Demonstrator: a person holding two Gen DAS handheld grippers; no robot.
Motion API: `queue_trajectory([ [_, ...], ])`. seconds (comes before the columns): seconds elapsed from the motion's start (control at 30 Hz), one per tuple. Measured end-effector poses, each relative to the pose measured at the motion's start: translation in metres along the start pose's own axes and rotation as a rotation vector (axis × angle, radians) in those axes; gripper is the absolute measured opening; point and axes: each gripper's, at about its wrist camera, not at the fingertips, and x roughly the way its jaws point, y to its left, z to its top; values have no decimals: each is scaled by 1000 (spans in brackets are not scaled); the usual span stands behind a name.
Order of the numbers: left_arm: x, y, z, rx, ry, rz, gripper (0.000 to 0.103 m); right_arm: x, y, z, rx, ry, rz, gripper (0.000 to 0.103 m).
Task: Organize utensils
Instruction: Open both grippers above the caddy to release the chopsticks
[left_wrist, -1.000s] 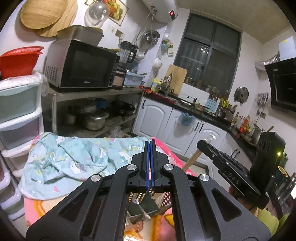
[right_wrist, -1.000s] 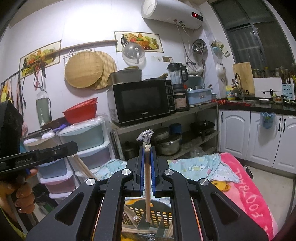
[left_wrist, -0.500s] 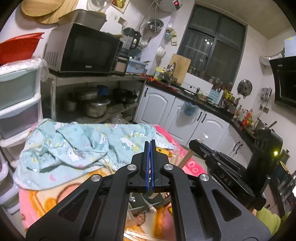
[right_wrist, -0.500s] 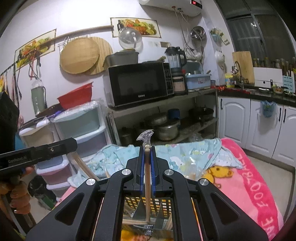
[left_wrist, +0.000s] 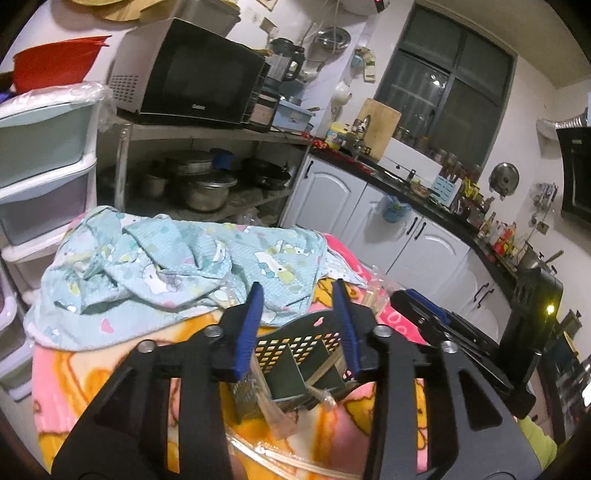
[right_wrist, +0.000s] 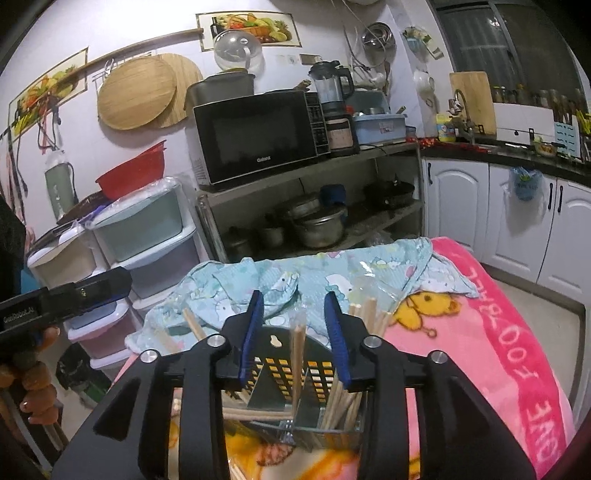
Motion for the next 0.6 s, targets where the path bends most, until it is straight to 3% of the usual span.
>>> queue_trajectory([
  [0.27,-17,5,0,-30,-33,6,65,-15,-6,-6,13,14,-20,45],
  [0.33,-21,5,0,-30,-42,11,80,-21,-7,-7,14,12,-23,46],
  [0.43,-28,8,0,-37,-58,22,92,-30,-8,-9,8,8,-28,48],
  [0.6,-35,13,-3,-62,-64,25,92,-43,-12,-11,16,2,-31,51],
])
